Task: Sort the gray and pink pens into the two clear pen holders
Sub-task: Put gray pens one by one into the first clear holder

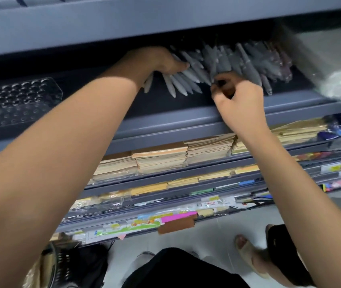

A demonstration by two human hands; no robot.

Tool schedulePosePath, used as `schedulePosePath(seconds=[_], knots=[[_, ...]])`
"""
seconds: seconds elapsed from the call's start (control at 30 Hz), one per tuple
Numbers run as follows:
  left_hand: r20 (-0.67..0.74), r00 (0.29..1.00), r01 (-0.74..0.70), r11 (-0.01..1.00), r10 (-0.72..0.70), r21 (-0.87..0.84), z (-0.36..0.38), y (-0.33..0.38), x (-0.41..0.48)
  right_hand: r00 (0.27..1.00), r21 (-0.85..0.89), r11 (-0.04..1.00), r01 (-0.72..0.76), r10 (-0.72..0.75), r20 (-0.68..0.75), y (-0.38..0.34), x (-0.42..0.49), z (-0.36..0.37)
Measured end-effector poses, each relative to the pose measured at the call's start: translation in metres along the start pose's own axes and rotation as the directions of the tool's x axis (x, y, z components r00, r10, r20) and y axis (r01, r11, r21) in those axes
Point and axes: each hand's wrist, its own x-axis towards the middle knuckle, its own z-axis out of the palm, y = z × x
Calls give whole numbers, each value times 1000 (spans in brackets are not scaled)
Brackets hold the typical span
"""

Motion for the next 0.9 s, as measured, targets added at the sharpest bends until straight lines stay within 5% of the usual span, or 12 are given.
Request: schedulePosePath(seconds=[0.3, 0.57, 0.7, 0.9], knots=[[77, 995, 63, 996, -68, 67, -9, 24, 8, 992, -56, 996, -74, 68, -103, 3, 13, 7], [114, 986, 131, 988, -120, -87, -12, 26, 14, 988, -41, 994, -106, 101, -113, 5, 10, 3], [-46, 999, -2, 971, -9, -238, -14, 14, 8, 987, -22, 994, -110, 106, -124, 6, 9, 3], [-5, 1000, -2, 955, 1, -298, -11, 25, 4, 987, -55, 991, -119, 112, -113, 5, 8, 5]])
